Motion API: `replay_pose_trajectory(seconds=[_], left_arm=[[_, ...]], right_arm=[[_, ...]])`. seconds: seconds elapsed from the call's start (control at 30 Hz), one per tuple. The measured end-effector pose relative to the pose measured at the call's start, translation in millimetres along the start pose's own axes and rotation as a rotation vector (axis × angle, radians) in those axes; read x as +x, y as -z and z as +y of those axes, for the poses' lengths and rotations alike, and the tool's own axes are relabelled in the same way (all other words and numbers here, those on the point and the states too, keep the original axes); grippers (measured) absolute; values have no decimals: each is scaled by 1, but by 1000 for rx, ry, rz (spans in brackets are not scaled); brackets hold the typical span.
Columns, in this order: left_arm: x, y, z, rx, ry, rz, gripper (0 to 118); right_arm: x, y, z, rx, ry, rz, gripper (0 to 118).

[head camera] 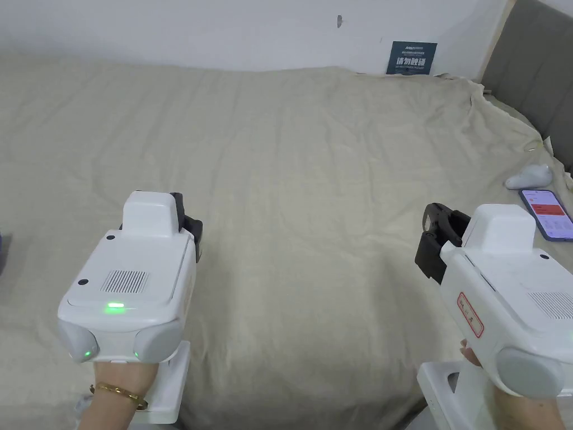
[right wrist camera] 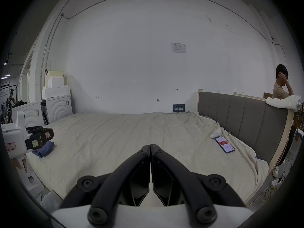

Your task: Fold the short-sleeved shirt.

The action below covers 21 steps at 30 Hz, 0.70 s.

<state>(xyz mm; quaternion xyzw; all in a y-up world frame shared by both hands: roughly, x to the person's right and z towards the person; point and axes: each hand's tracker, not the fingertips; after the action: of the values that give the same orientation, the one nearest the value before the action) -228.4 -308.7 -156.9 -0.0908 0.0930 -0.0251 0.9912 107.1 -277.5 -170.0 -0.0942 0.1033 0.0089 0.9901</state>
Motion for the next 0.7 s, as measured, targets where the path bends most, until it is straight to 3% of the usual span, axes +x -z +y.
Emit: replay_pose_trajectory(seconds=[0.7], left_arm=[[1, -3, 2, 10, 2, 1, 0]], right_arm=[[0, -2, 3, 5, 9, 5, 0]])
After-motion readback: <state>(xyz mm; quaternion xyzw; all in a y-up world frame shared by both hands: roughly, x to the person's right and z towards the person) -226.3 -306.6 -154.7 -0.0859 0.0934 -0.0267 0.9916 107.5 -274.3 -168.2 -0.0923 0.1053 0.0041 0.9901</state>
